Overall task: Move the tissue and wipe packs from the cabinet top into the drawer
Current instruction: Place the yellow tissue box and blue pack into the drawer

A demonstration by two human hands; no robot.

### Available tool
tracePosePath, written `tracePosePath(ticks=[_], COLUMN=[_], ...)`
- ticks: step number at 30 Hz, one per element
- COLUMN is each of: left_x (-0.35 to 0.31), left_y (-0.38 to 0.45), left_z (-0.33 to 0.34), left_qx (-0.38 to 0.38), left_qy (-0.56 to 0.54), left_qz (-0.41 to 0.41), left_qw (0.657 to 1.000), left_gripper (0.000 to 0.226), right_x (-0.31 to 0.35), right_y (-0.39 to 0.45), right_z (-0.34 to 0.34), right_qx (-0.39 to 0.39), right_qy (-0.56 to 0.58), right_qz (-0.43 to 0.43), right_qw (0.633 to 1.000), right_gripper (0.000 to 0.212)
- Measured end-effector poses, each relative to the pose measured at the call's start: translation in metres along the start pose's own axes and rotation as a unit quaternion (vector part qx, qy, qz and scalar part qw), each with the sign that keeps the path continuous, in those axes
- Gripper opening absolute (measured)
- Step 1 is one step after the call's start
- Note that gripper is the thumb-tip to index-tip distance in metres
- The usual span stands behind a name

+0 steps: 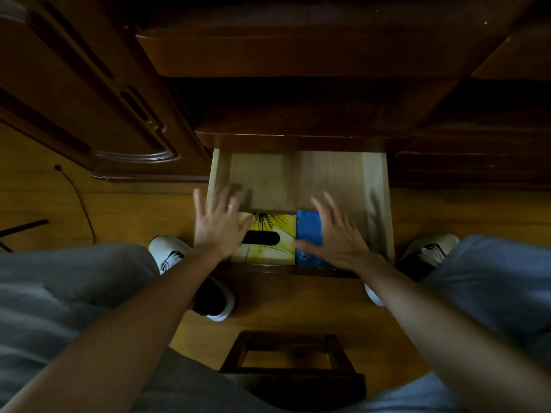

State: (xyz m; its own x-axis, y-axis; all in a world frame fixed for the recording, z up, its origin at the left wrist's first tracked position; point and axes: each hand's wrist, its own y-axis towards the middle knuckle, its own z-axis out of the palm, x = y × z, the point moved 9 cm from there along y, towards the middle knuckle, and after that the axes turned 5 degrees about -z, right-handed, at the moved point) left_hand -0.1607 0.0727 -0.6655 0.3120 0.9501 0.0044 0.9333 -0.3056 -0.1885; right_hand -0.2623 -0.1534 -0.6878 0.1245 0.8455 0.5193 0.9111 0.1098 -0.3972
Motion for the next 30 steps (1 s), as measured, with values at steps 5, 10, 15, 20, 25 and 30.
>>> tracePosePath(ticks=[5, 10, 15, 20, 25, 30], left_x=[0.075, 0.069, 0.062, 0.047, 0.004, -0.042], left_y=[-0.012, -0.020, -0.028, -0.021, 0.005, 0.002], left_z=[0.040, 0.049, 0.046, 0.002, -0.126, -0.291], left_qx=[0.151, 0.164, 0.184, 0.155, -0.008, -0.207], left_qy=[-0.253, -0.252, -0.268, -0.250, -0.275, -0.174], left_qz=[-0.287, -0.317, -0.301, -0.278, -0.151, -0.042], left_qw=[0.912, 0.900, 0.896, 0.914, 0.949, 0.962], left_gripper=[0.064, 0.037, 0.037, 0.062, 0.052, 0.027], right_x=[0.034, 0.027, 0.028, 0.046, 0.096, 0.154], right_y=[-0.030, -0.046, -0.050, -0.043, -0.039, -0.087], right_z=[0.033, 0.040, 0.036, -0.010, -0.158, -0.322], right_qx=[0.085, 0.119, 0.125, 0.064, -0.171, -0.420], right_qy=[-0.274, -0.280, -0.285, -0.198, -0.183, -0.130], right_qz=[-0.223, -0.247, -0.247, -0.199, -0.220, -0.297], right_qw=[0.932, 0.920, 0.918, 0.958, 0.943, 0.848], right_gripper=[0.103, 0.072, 0.072, 0.074, 0.061, 0.052])
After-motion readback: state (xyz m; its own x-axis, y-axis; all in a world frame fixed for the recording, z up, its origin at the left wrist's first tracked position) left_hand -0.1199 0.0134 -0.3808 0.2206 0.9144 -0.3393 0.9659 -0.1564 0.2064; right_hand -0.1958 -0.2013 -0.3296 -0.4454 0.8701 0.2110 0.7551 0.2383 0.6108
